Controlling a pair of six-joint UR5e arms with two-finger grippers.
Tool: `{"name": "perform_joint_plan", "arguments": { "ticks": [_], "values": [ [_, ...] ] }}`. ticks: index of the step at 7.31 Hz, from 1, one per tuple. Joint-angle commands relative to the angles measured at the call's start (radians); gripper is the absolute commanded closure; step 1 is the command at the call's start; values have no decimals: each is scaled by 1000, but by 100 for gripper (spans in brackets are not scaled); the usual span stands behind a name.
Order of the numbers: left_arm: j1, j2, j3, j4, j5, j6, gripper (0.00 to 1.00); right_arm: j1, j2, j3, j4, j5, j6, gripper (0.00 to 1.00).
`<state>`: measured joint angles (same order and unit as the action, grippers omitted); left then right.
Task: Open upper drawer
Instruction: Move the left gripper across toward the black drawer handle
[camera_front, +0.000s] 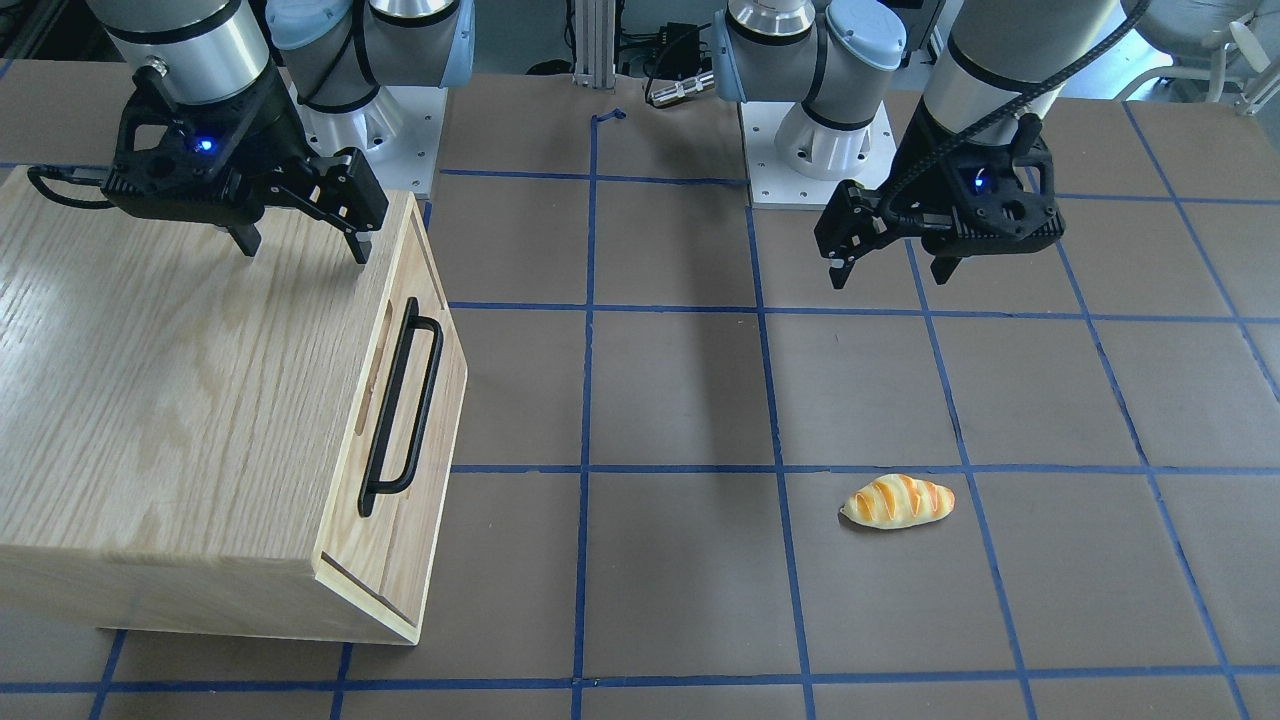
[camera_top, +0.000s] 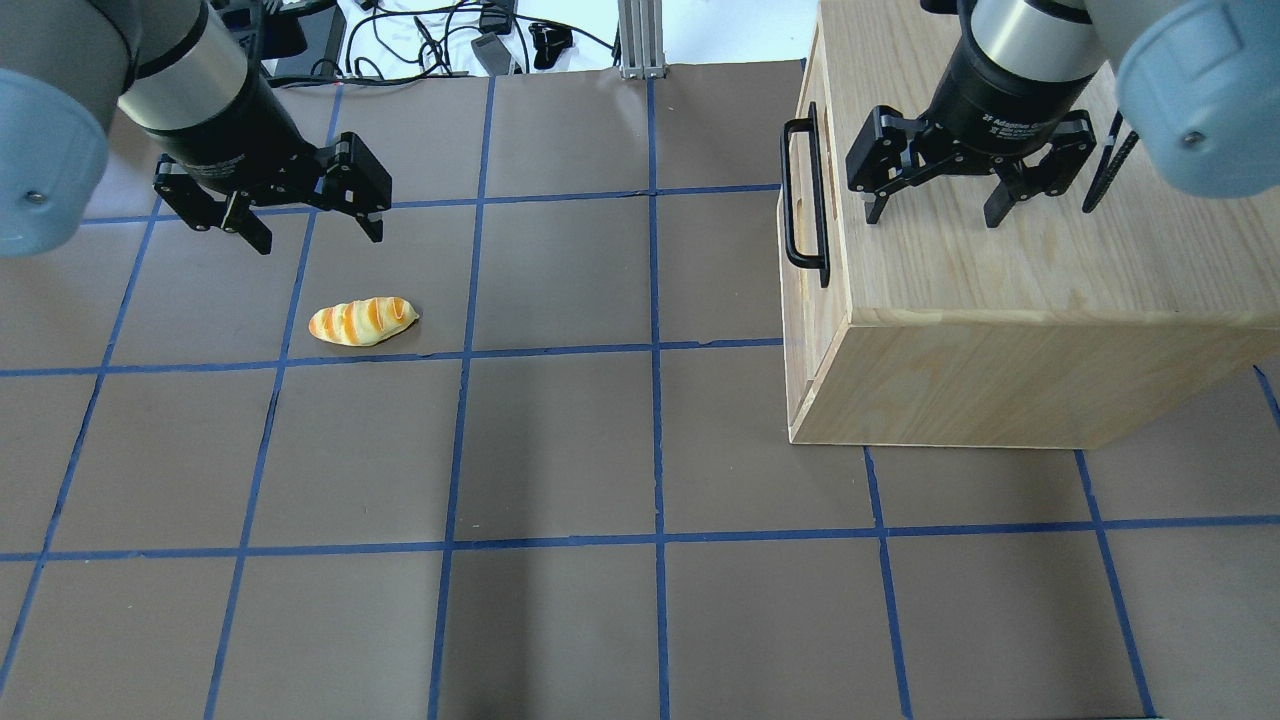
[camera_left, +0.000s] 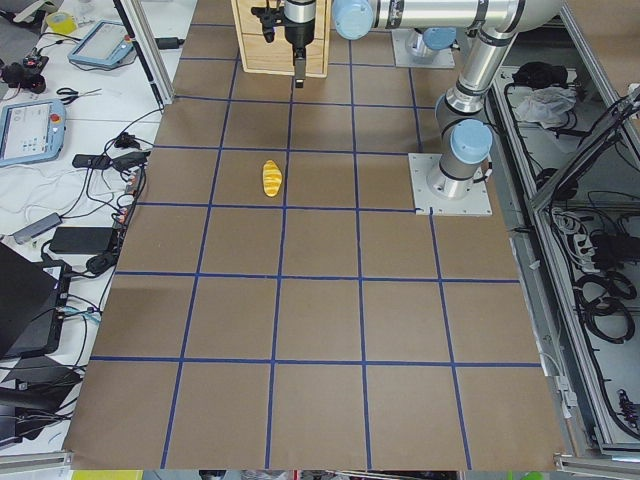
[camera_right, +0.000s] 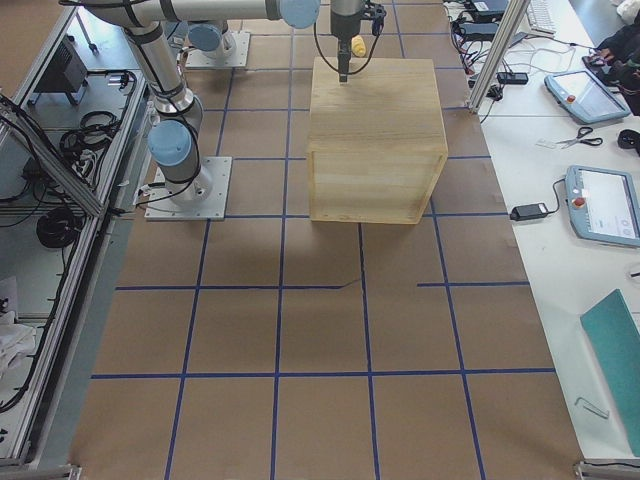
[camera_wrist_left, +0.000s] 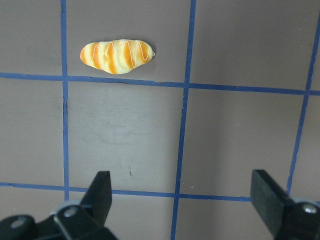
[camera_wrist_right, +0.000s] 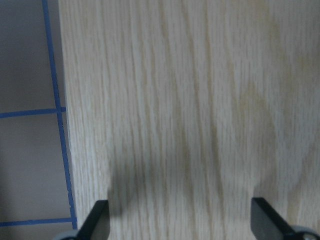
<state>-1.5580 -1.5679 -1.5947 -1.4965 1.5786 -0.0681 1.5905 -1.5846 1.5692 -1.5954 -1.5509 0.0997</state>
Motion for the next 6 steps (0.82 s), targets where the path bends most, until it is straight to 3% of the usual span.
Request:
{"name": "perform_joint_plan", "arguments": {
  "ticks": [1,3,6],
  "values": [
    [-63,-39,4,76,-29,-73,0,0,0,0,0,0,0,0],
    [-94,-82,6,165,-130,-168,0,0,0,0,0,-1,0,0],
    [-200,-151,27,216,-134,-327,0,0,0,0,0,-1,0,0]
  ]
}}
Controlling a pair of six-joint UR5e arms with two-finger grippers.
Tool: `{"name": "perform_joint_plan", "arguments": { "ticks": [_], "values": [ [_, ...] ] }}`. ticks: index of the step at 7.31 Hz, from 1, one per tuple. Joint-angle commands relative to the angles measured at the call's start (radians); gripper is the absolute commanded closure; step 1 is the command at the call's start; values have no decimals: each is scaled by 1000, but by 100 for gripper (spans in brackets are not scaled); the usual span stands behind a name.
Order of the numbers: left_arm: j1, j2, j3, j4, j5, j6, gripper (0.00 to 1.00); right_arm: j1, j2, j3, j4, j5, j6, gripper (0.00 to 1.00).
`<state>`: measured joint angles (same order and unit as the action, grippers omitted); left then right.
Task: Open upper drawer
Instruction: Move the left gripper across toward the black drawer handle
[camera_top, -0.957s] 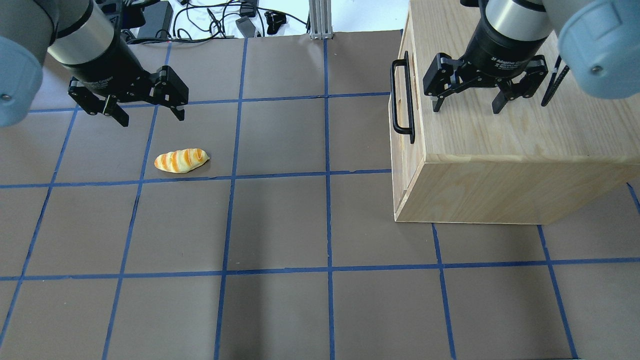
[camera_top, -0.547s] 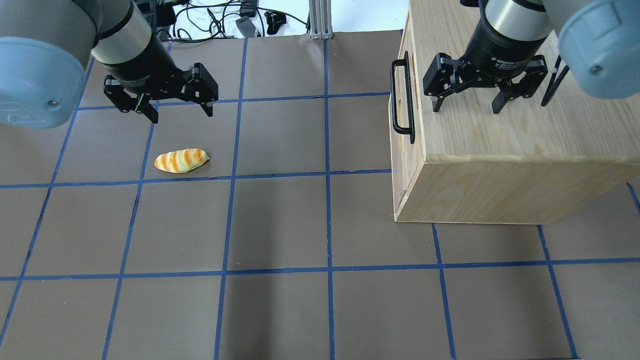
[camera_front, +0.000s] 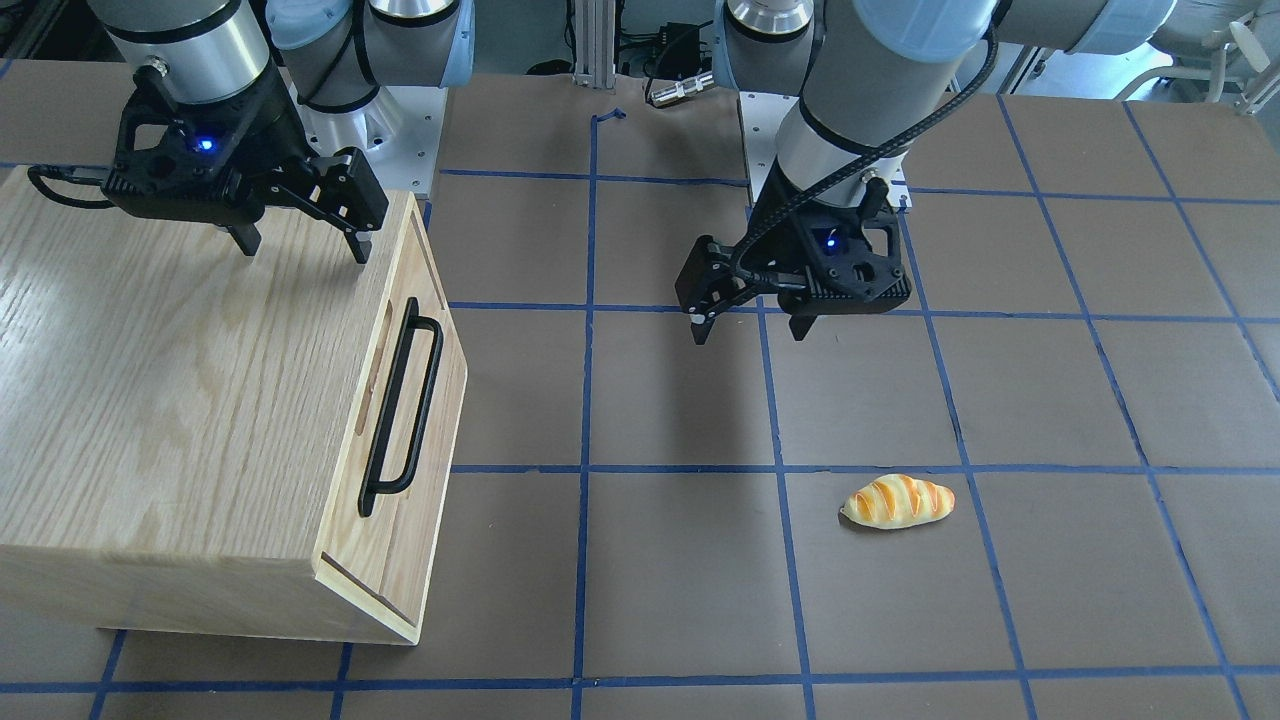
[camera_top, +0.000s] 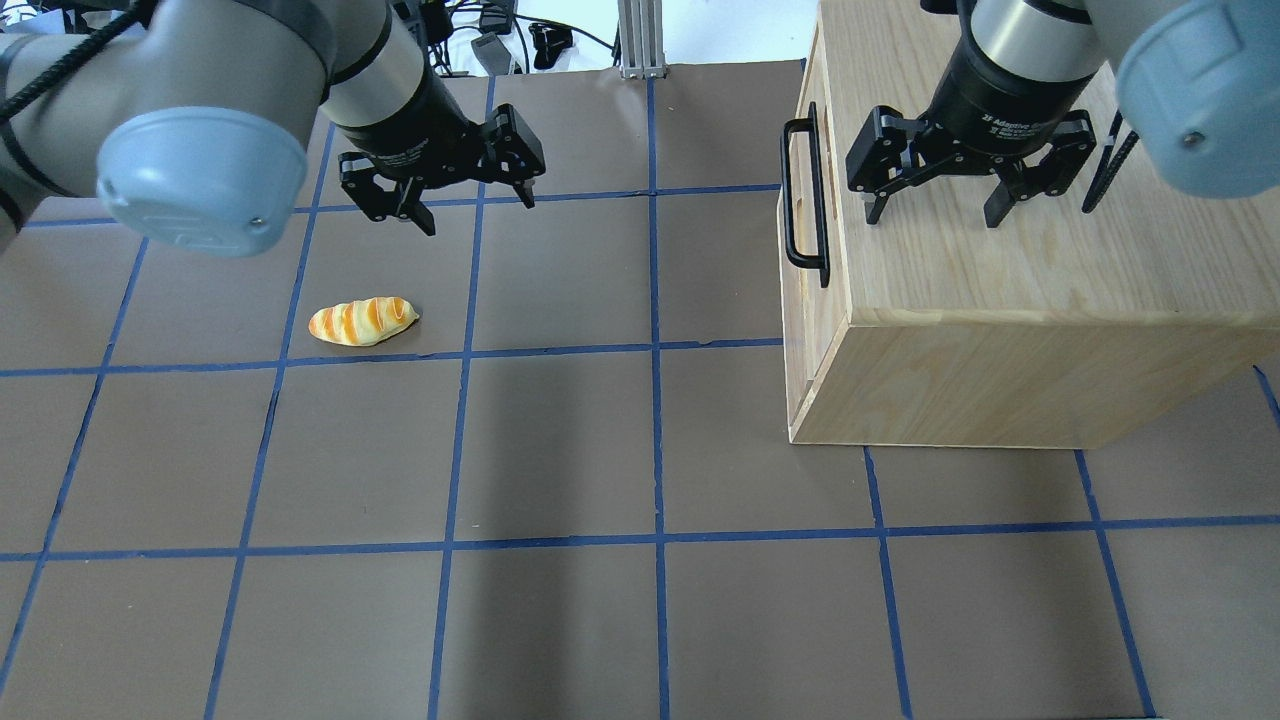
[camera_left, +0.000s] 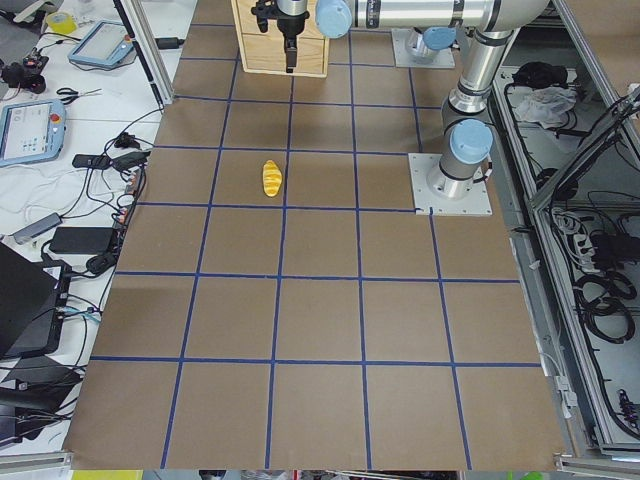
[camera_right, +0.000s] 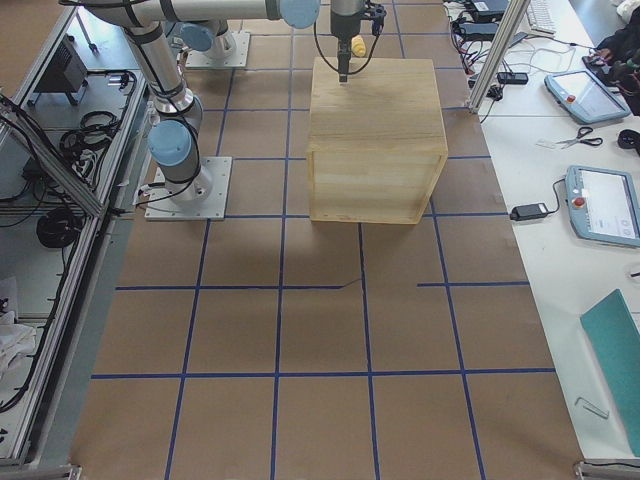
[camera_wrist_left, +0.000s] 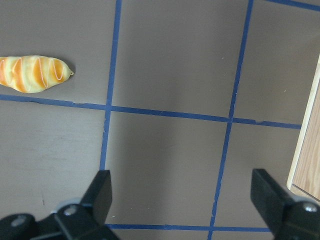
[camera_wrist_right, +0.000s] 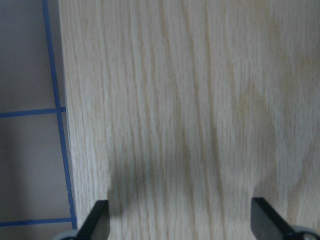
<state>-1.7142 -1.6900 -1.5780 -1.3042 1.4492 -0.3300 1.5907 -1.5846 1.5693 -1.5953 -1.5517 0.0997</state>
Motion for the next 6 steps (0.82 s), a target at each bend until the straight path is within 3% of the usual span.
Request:
{"name": "perform_joint_plan", "arguments": {
  "ticks": [1,3,4,6],
  "values": [
    [-94,-55,30,73,-6,-143,0,0,0,0,0,-1,0,0],
    [-145,-111,79,109,-70,-234,0,0,0,0,0,1,0,0],
    [-154,-141,81,188,-97,-260,0,0,0,0,0,-1,0,0],
    [-202,-197,96,261,-99,-323,0,0,0,0,0,1,0,0]
  ]
}}
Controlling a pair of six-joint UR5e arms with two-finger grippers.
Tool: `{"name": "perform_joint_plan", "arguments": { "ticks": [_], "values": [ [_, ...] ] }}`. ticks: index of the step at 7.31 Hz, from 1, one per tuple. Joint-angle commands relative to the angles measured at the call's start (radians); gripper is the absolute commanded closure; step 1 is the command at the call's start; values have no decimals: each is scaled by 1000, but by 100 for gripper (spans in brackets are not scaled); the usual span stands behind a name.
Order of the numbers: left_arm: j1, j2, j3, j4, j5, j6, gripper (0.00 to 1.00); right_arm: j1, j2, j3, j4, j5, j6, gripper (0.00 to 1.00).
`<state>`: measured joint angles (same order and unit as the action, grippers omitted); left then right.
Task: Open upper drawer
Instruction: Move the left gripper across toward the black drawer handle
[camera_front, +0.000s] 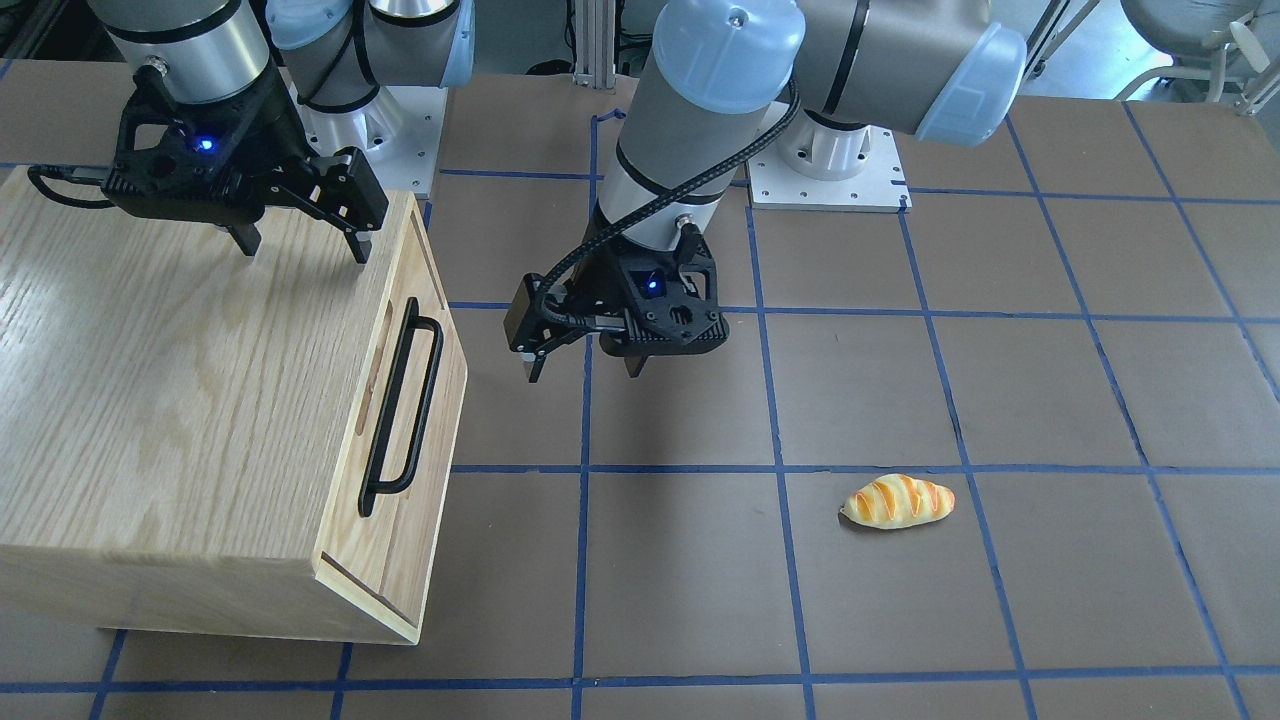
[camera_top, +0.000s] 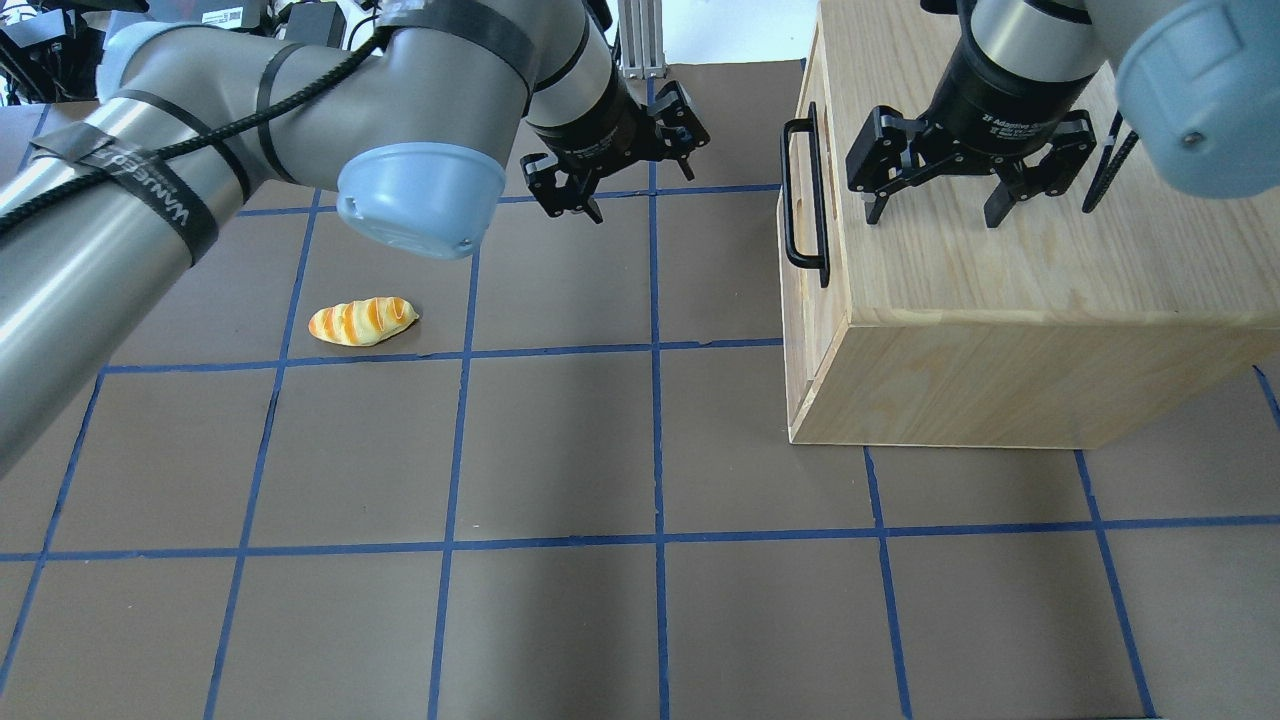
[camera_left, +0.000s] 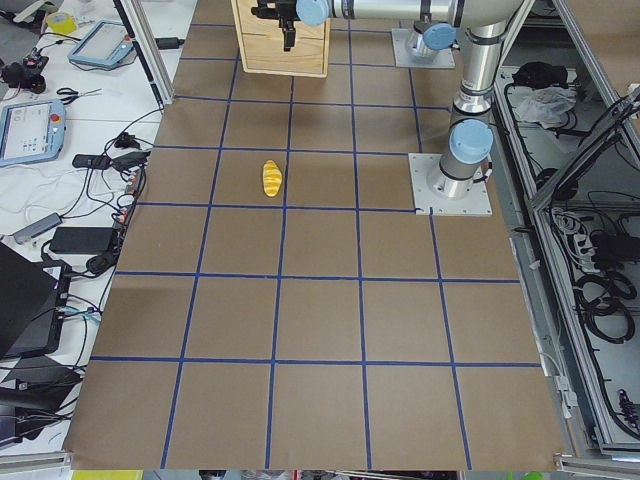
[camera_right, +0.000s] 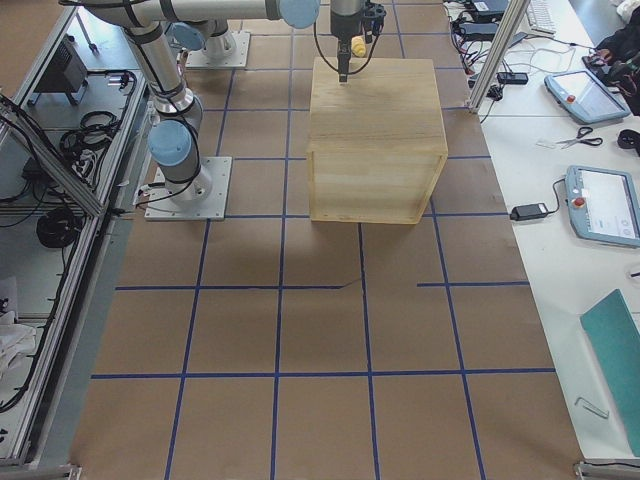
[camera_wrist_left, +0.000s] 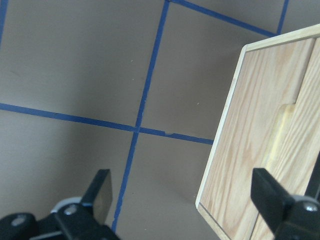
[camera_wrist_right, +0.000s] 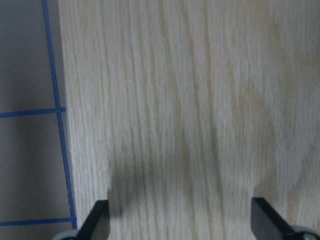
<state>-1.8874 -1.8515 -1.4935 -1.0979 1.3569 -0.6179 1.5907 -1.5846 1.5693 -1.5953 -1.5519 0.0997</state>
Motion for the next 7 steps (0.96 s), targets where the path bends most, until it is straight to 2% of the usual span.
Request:
{"name": "perform_joint_plan", "arguments": {
  "ticks": [1,7],
  "values": [
    [-44,-50,30,59,-8,-51,0,0,0,0,0,0,0,0],
    [-107,-107,81,59,-30,-89,0,0,0,0,0,0,0,0]
  ]
}}
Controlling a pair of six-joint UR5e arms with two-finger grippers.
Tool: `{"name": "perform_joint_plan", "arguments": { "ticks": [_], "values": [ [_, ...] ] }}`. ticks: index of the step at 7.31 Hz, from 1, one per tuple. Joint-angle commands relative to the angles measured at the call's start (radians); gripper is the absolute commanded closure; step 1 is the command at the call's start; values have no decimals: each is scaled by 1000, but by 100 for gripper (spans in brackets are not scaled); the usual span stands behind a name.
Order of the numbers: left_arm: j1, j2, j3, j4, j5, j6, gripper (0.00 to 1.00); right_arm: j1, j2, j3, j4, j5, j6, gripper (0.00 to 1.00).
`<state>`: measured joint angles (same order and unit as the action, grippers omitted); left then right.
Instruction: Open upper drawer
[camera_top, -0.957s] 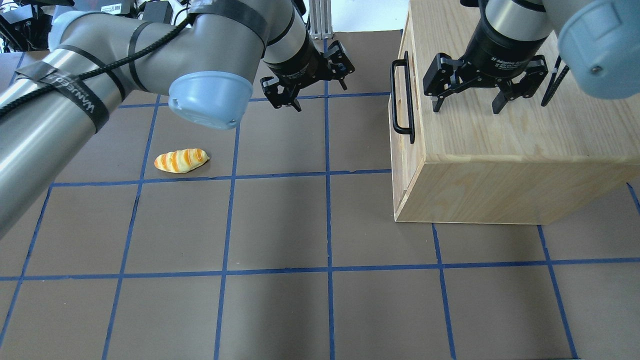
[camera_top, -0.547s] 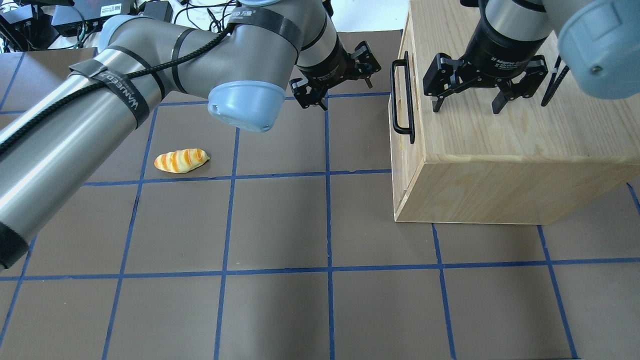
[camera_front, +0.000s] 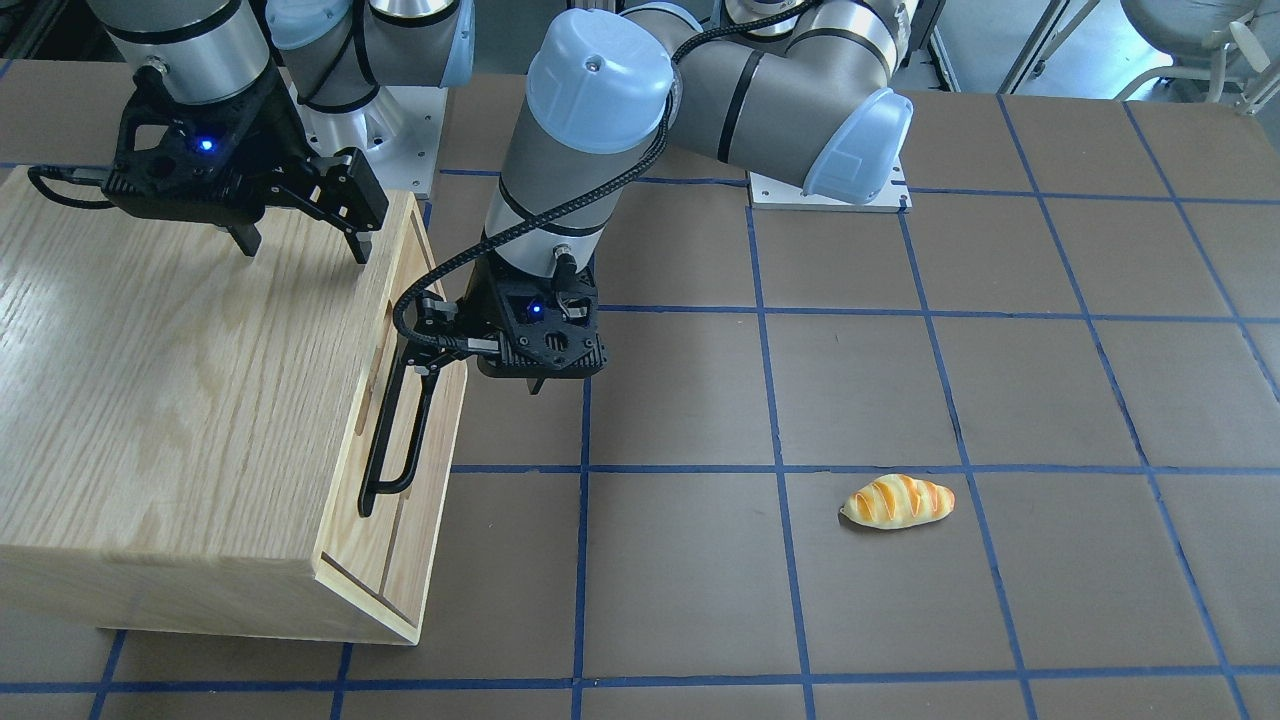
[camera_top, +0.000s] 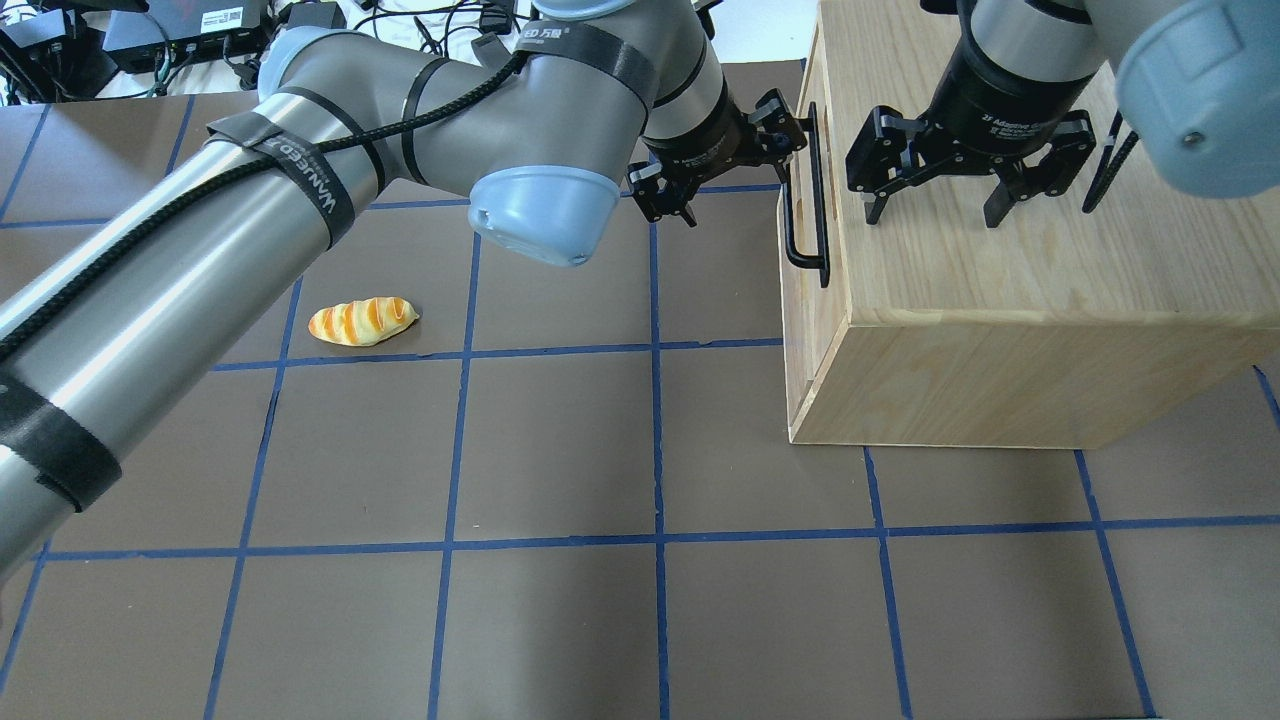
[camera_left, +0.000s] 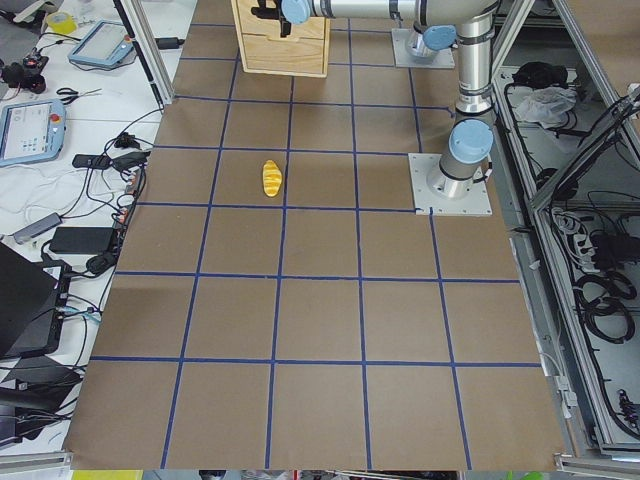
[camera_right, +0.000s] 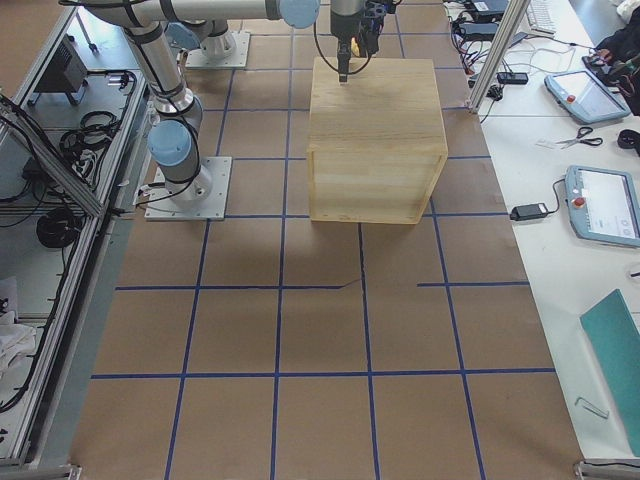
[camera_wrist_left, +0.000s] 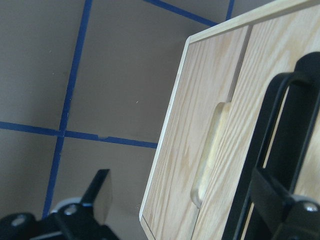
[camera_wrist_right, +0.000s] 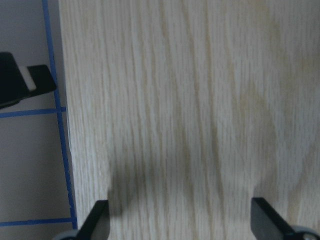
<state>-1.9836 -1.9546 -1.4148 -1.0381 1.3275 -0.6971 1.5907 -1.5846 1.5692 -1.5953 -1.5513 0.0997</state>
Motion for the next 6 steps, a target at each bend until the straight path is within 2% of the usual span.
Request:
{"name": "perform_joint_plan", "arguments": {
  "ticks": [1,6],
  "values": [
    [-12,-12,2,0,1,-13,0,0,0,0,0,-1,0,0],
    [-20,-30,2,1,-1,-25,0,0,0,0,0,0,0,0]
  ]
}}
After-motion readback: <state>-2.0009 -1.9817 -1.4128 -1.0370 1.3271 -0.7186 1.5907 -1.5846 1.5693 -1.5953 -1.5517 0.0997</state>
